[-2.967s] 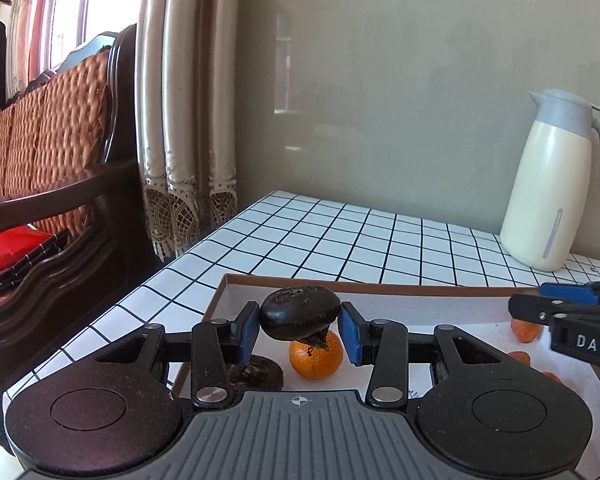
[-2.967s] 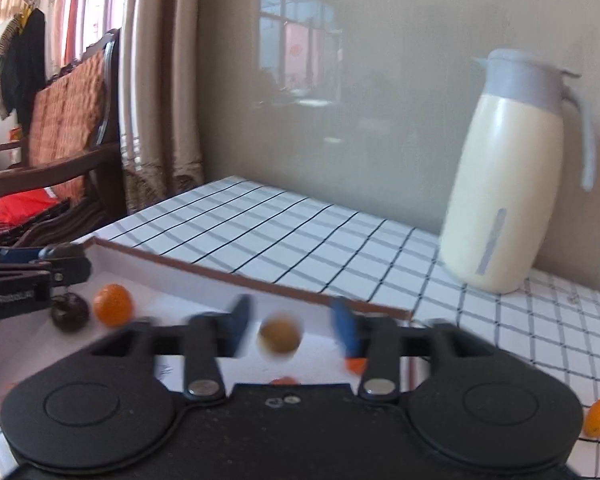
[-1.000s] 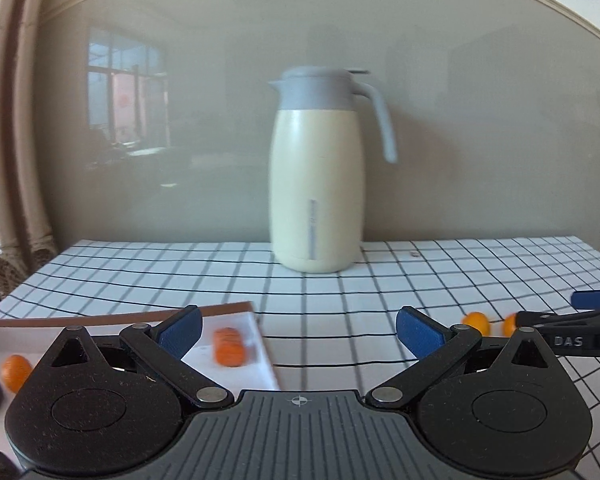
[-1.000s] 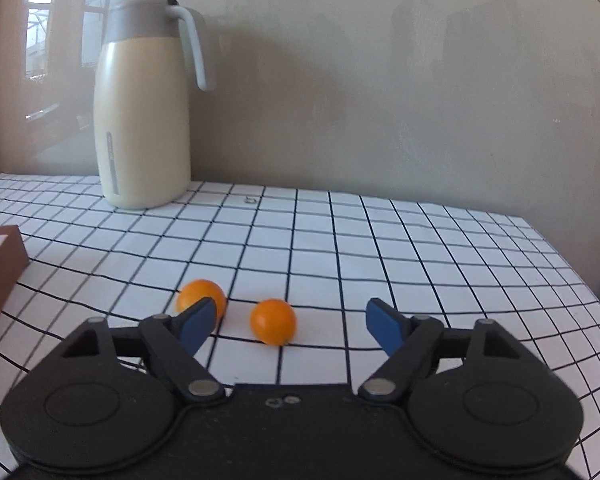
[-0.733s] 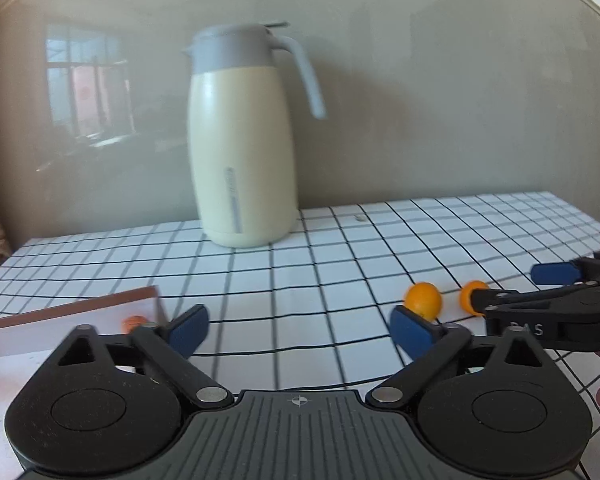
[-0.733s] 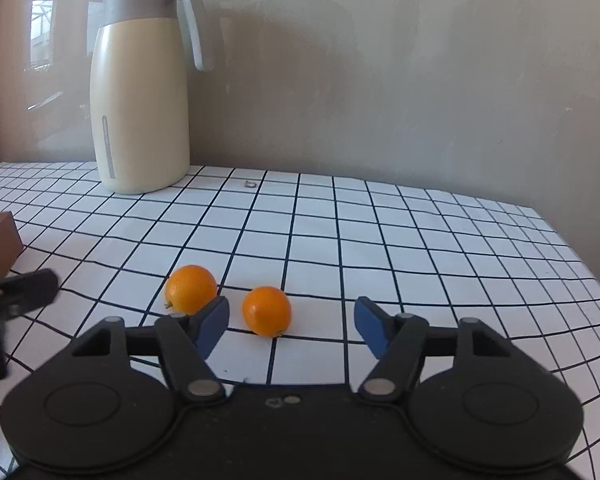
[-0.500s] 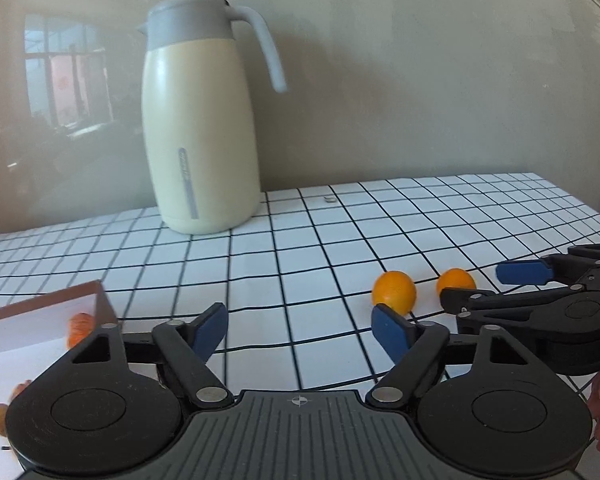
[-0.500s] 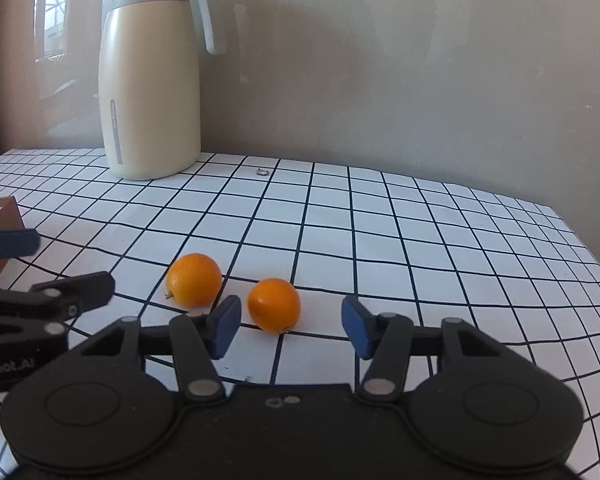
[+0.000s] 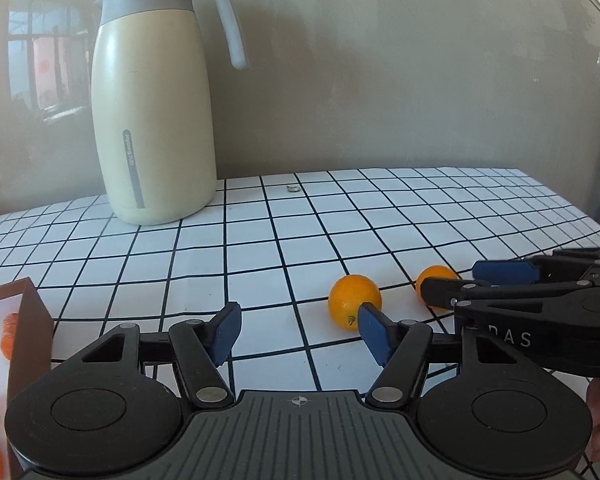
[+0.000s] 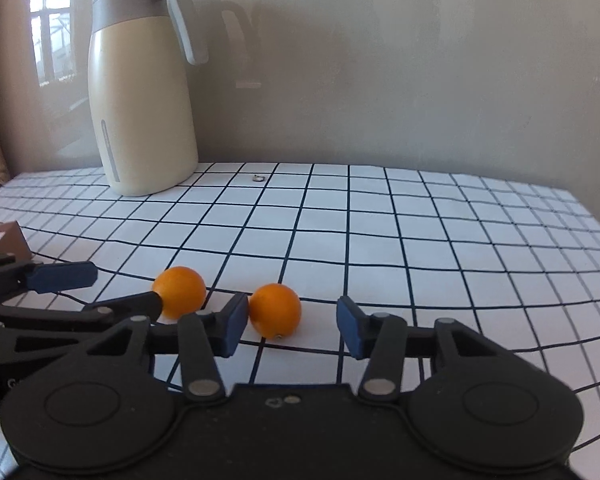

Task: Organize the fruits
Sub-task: 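Grasp an orange with the left tool while the right tool grasps the other orange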

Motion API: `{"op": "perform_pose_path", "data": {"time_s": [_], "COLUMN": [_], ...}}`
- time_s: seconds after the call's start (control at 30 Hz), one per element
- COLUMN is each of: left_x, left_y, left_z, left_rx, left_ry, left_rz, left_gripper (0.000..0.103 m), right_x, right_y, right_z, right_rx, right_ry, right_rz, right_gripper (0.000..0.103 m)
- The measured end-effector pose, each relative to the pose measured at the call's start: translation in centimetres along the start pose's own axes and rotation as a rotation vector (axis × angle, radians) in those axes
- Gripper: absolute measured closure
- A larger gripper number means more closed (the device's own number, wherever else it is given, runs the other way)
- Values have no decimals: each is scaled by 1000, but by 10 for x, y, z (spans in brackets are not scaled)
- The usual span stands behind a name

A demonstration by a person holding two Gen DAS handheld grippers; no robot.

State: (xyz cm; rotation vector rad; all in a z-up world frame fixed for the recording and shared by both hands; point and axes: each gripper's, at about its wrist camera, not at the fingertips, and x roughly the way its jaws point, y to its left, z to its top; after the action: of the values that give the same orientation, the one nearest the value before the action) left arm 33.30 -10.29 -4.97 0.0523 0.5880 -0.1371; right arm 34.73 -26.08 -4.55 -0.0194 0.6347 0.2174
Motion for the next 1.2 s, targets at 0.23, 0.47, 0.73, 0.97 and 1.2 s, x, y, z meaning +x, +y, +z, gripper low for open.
{"op": "perform_pose_path", "data": {"time_s": [0.23,0.47,0.73,0.97,1.2], "left_x": [3,10,28,27,22], "left_y": [-5,-12,-17,-14,-6], "left_z": [1,1,4,3,1], "left_rx": [-13,-26,-44,-37,-30], "left_ry": [-8,-4,35,38,44], "left_rz": [-28,-54,-69,-60,-53], "left_gripper": [38,38,51,64,64], "right_x": [-8,-15,-9,-1,10], "right_y": [-3,-16,-20,-12,-3], "right_z": [1,0,-2,1,4], "right_rx": [-34,-10,40,48,58], "right_ry": [-20,-37,-20,3,27], "right_rz": [-24,-20,73,84,124], "right_gripper": [62,61,60,61,82]}}
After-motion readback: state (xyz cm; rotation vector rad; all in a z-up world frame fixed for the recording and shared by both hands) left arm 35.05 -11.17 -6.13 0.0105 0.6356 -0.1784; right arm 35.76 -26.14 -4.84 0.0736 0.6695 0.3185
